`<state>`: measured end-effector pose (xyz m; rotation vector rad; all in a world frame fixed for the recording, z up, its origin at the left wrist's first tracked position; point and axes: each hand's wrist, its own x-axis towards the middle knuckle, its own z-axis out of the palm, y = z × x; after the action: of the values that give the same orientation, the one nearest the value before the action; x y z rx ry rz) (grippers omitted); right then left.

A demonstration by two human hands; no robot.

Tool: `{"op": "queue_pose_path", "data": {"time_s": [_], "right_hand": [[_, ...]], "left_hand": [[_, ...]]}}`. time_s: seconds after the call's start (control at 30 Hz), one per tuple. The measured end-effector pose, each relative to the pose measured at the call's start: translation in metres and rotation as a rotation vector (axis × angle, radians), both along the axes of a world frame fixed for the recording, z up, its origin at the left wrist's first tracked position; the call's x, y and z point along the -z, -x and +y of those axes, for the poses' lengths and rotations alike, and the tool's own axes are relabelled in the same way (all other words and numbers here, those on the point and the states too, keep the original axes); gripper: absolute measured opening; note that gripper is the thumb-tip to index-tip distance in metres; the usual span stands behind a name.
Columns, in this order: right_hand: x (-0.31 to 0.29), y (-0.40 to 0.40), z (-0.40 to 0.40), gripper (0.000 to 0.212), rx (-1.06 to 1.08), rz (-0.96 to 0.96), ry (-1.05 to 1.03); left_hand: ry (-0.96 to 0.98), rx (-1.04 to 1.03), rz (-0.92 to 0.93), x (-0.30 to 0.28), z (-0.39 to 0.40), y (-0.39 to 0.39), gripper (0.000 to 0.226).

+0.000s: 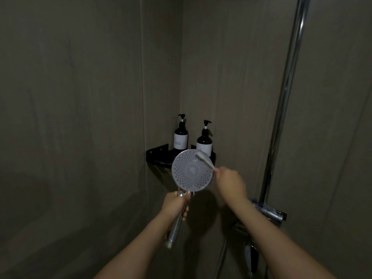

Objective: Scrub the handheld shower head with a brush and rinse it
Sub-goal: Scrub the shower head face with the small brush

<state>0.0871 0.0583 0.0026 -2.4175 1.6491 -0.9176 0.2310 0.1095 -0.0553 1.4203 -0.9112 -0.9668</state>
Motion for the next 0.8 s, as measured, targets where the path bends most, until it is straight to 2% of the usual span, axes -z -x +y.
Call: {"op": "queue_pose_path", "data": {"time_s": [0.07, 0.17, 0.3, 0.4, 0.43, 0.5, 0.57, 0.6, 0.67, 0.8], "right_hand": [[-0.004, 0.002, -0.001, 0.038, 0.023, 0.005, 0.028], [0.002, -0.009, 0.018, 0.035, -0.091, 0.103, 0.005], [-0.007, 0.007, 0.010, 0.039, 0.051, 0.019, 0.047], [0.001, -0.001, 0.021, 0.035, -0.100, 0.125, 0.072], [0.002, 0.000, 0.023, 0.035, -0.088, 0.171, 0.055], [-0.002, 0.009, 0.016, 0.037, 0.012, 0.093, 0.080], [-0.011, 0.014, 0.015, 0.039, 0.084, 0.098, 0.106], [-0.011, 0.011, 0.018, 0.038, 0.021, 0.111, 0.120], [-0.003, 0.006, 0.024, 0.038, -0.081, 0.254, 0.131], [-0.010, 0.021, 0.017, 0.039, 0.086, 0.166, 0.170]], "left_hand": [[0.006, -0.007, -0.014, -0.001, 0.002, -0.001, 0.032], [0.018, -0.014, 0.002, -0.002, 0.003, -0.002, 0.032], [0.017, -0.008, 0.004, -0.005, 0.004, 0.003, 0.033], [0.021, -0.014, 0.011, -0.008, 0.004, 0.003, 0.031], [0.024, -0.009, 0.018, -0.009, 0.004, 0.003, 0.031], [0.030, 0.008, 0.032, -0.012, 0.005, 0.005, 0.032], [0.033, 0.010, 0.030, -0.014, 0.006, 0.006, 0.031], [0.033, 0.012, 0.031, -0.015, 0.007, 0.007, 0.030], [0.037, 0.019, 0.037, -0.016, 0.007, 0.007, 0.027], [0.039, 0.038, 0.040, -0.018, 0.007, 0.009, 0.027]]}}
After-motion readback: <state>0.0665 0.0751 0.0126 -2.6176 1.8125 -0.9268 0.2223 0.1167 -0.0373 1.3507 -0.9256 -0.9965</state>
